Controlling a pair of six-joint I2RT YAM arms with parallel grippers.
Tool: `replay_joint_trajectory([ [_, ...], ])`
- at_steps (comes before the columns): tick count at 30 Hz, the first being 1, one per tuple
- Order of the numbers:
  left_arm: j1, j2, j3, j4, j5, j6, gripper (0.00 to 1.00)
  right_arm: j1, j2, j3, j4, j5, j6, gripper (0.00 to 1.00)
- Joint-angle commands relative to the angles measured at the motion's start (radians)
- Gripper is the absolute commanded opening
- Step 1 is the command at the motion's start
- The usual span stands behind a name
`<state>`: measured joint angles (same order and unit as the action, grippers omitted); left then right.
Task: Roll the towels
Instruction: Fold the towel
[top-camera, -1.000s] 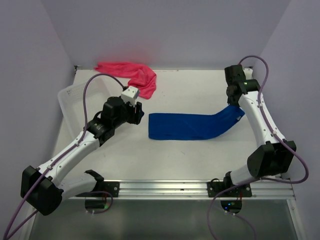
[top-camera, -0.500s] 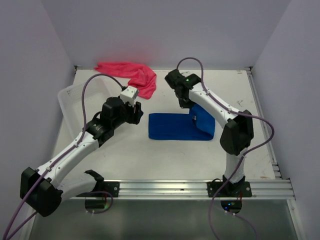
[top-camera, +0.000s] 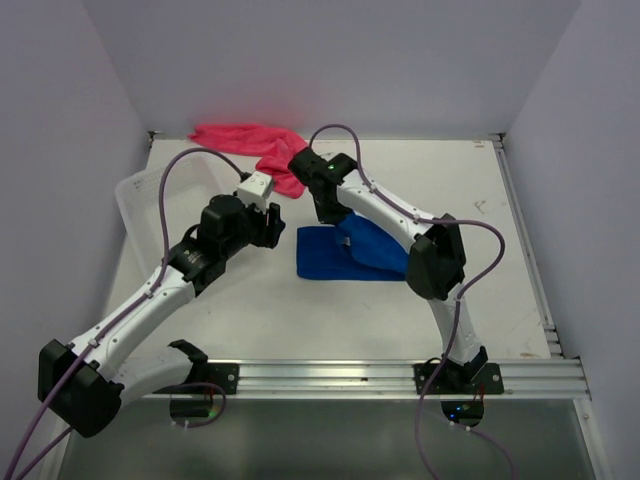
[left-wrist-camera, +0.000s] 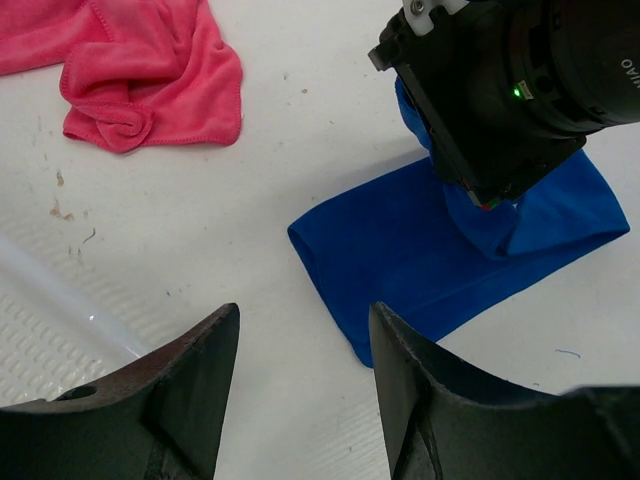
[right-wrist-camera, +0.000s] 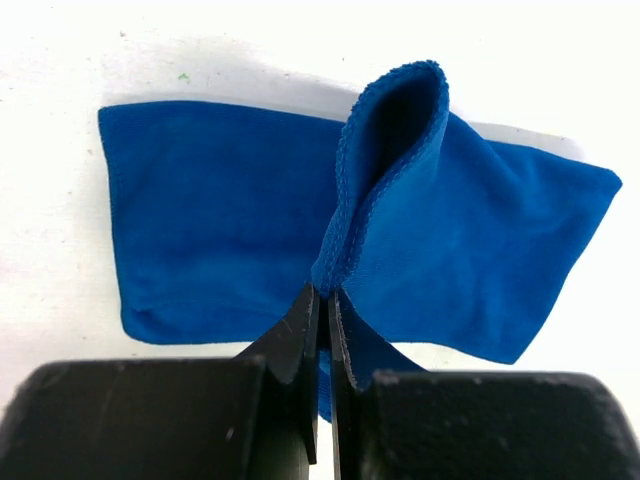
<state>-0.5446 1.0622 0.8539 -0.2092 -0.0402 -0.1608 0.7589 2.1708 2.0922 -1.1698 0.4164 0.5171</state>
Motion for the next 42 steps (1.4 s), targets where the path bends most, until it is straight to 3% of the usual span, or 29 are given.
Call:
replay_joint_trajectory([
  [1, -0.003, -0.028, -0.004, 0.014, -0.012, 0.014, 0.59, 0.005, -0.012, 0.057, -0.033, -0.042, 0.023, 0.0],
  [42, -0.005, -0.041, -0.007, 0.019, 0.01, 0.01, 0.59, 0.086, 0.107, 0.118, 0.038, -0.214, 0.055, 0.0],
])
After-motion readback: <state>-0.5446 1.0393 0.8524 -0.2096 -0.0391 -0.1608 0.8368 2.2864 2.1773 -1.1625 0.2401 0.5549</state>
